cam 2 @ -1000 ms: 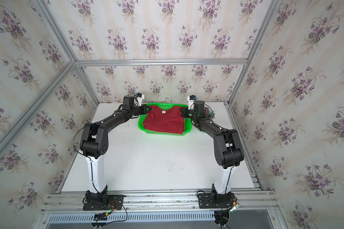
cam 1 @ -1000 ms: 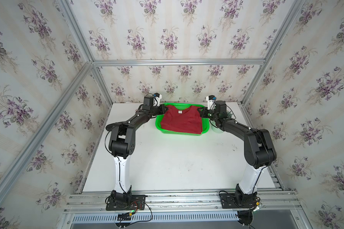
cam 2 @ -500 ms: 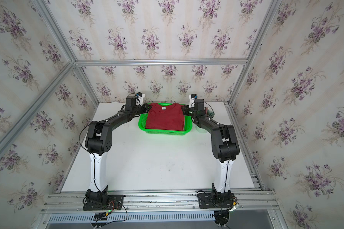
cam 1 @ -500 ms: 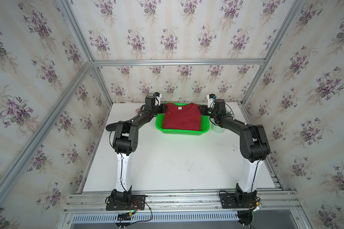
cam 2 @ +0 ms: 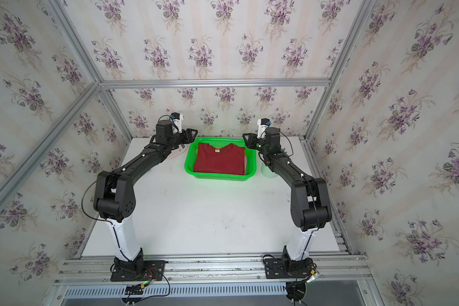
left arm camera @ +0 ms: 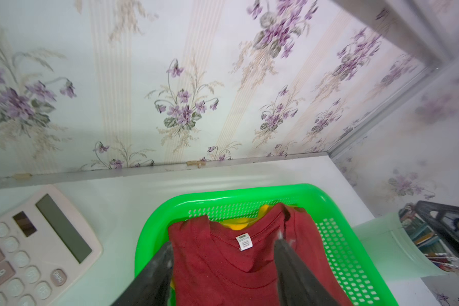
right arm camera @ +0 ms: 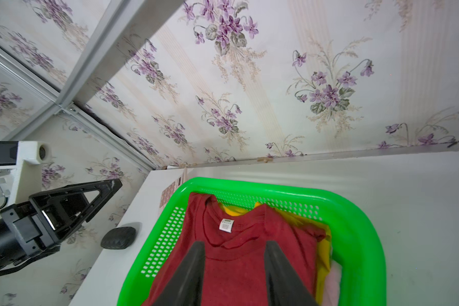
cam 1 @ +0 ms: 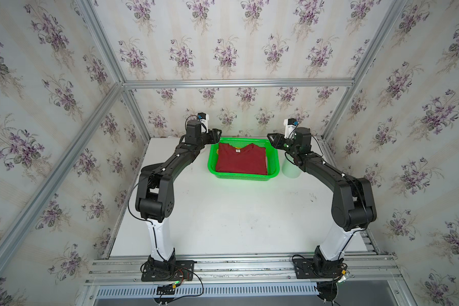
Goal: Put the folded t-shirts into the basket
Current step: Place the T-shirt in the bin.
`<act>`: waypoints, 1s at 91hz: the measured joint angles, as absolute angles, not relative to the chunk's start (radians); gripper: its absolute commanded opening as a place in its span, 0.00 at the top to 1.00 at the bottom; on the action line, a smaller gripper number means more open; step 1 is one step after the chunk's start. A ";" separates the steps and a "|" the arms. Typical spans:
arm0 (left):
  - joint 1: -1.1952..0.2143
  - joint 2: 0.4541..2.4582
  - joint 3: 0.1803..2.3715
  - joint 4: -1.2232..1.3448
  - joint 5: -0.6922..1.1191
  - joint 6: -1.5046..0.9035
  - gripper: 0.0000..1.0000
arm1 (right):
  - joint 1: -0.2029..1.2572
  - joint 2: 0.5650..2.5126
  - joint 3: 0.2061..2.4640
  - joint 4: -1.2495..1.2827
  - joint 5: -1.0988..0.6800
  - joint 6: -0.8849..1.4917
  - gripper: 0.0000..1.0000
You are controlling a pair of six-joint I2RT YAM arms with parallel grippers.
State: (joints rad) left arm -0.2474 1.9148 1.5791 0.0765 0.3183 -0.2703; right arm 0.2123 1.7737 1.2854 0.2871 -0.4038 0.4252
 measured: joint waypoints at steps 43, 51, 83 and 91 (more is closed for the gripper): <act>-0.390 1.886 1.525 -0.250 0.305 0.076 0.67 | 0.420 1.934 1.409 -0.003 -0.461 0.427 0.90; -0.413 1.953 1.553 -0.288 0.285 0.131 0.75 | 0.425 1.979 1.413 -0.052 -0.441 0.427 0.93; -0.476 2.148 1.641 -0.395 0.133 0.229 0.89 | 0.406 2.033 1.376 -0.179 -0.300 0.414 1.00; -0.476 2.187 1.688 -0.444 0.112 0.214 0.88 | 0.397 2.008 1.342 -0.178 -0.278 0.411 1.00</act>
